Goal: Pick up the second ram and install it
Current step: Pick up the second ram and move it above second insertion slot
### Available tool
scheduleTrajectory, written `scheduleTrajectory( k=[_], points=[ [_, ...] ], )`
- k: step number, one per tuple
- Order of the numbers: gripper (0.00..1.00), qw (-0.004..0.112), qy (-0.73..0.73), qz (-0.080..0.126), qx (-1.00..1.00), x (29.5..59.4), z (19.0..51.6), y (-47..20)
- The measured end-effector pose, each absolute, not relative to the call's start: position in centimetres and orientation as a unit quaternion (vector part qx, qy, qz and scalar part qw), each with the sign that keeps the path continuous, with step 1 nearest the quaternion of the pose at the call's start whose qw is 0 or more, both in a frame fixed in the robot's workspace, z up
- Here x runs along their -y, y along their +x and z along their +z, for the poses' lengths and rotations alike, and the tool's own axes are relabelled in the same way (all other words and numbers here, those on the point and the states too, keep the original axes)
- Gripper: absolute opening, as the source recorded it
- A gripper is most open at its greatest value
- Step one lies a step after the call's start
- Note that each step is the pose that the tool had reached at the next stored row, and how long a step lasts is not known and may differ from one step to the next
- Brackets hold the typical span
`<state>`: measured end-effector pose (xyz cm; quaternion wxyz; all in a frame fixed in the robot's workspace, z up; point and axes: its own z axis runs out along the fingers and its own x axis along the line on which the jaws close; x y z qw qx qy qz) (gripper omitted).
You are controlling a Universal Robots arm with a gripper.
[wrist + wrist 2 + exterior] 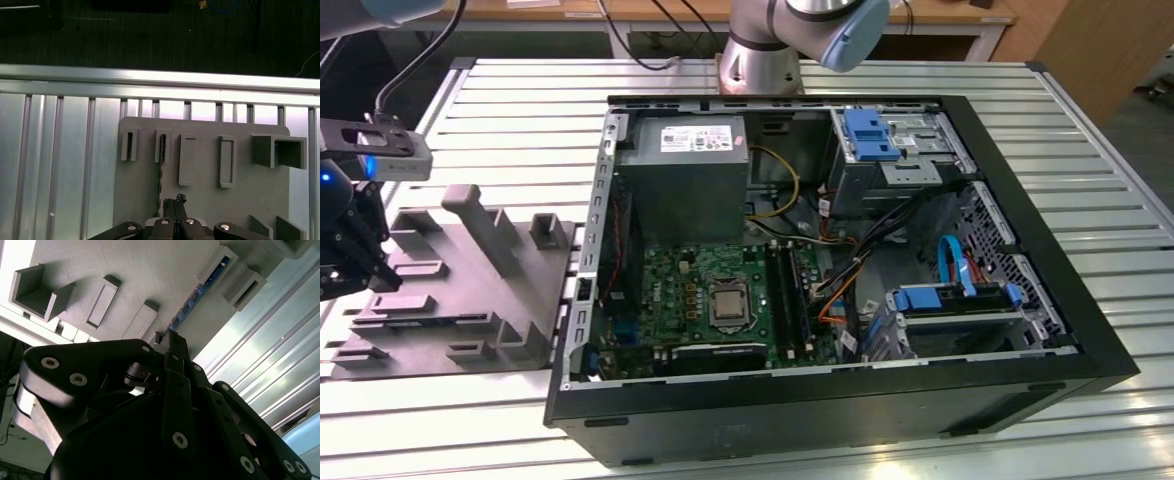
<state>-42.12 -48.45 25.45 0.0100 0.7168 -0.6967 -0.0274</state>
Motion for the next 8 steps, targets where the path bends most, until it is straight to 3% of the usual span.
scheduleTrajectory(
  k=[8],
  points=[
    [0.11,0.01,0.717,-0.027,0.697,48.45,25.46,-42.12]
  ],
)
